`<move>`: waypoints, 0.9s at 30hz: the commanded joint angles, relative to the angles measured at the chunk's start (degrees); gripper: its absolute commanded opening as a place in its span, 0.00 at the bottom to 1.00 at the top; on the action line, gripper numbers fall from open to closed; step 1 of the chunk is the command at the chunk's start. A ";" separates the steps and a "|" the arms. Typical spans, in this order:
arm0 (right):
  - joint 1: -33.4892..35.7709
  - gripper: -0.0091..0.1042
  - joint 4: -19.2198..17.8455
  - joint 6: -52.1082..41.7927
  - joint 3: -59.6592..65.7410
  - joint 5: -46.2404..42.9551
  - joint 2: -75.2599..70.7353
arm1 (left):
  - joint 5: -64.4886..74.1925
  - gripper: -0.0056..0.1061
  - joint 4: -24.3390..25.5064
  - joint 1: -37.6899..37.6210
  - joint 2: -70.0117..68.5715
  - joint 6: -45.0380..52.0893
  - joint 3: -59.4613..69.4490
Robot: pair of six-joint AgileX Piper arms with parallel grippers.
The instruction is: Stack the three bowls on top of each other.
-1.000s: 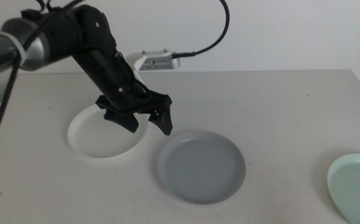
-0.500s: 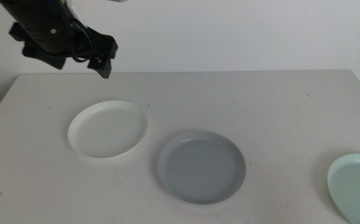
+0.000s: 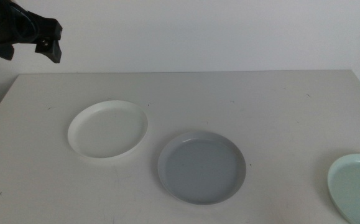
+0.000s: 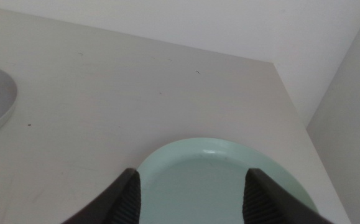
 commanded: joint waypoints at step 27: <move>-0.47 0.46 -0.57 -0.74 -0.37 -4.45 -1.54 | -16.05 0.99 -13.91 5.83 25.41 10.17 -1.68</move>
